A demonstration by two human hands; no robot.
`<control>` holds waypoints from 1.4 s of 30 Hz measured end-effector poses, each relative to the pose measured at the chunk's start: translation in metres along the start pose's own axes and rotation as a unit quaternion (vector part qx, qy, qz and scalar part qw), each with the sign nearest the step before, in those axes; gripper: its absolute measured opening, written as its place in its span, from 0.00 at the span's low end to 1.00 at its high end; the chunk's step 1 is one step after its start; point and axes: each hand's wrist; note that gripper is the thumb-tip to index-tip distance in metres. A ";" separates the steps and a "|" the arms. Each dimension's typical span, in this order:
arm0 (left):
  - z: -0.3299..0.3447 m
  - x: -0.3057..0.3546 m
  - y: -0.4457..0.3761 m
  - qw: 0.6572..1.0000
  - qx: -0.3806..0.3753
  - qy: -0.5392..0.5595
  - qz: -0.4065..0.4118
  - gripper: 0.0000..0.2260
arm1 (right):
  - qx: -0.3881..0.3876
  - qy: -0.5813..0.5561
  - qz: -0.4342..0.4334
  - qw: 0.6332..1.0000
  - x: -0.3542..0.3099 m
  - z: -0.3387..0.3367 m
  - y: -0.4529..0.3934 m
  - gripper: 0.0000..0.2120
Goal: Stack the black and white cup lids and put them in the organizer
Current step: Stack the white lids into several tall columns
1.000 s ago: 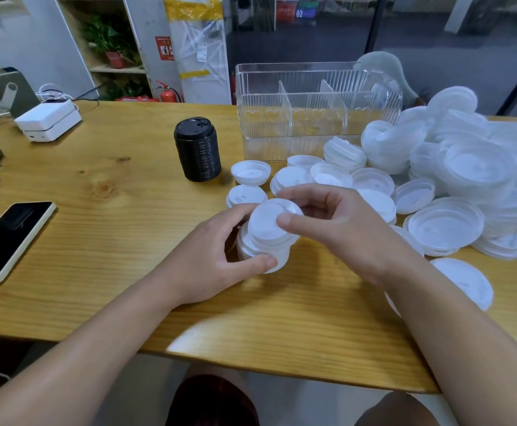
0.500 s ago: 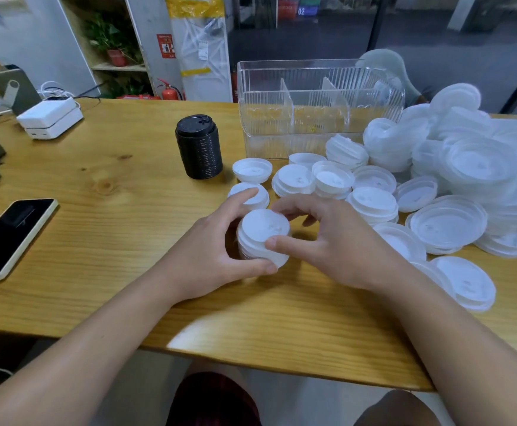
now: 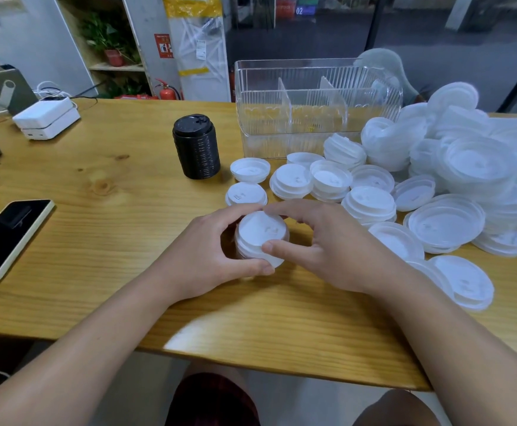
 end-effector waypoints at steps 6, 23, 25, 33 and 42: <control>-0.001 -0.008 0.001 0.999 0.010 -0.011 0.028 0.36 | 0.024 -0.010 0.016 1.000 0.002 0.001 -0.003 0.26; -0.002 -0.046 -0.071 0.996 0.044 -0.056 -0.061 0.37 | 0.039 0.009 0.015 0.999 0.005 0.001 -0.004 0.25; -0.002 -0.047 -0.070 0.996 0.051 -0.045 -0.056 0.36 | 0.039 0.011 0.018 0.999 0.006 0.001 -0.004 0.25; -0.009 -0.040 -0.061 0.979 0.164 0.111 -0.042 0.26 | 0.105 -0.031 0.034 0.993 0.006 0.001 -0.005 0.31; -0.003 -0.004 -0.052 0.972 0.183 0.142 0.042 0.32 | 0.140 -0.093 -0.022 0.986 -0.003 0.002 -0.009 0.18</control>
Point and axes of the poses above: each hand's wrist, its own y-axis away from the middle knuckle, its own z-axis out of the palm, x = y × z, and after that the axes turned 12 degrees about -y, right-handed
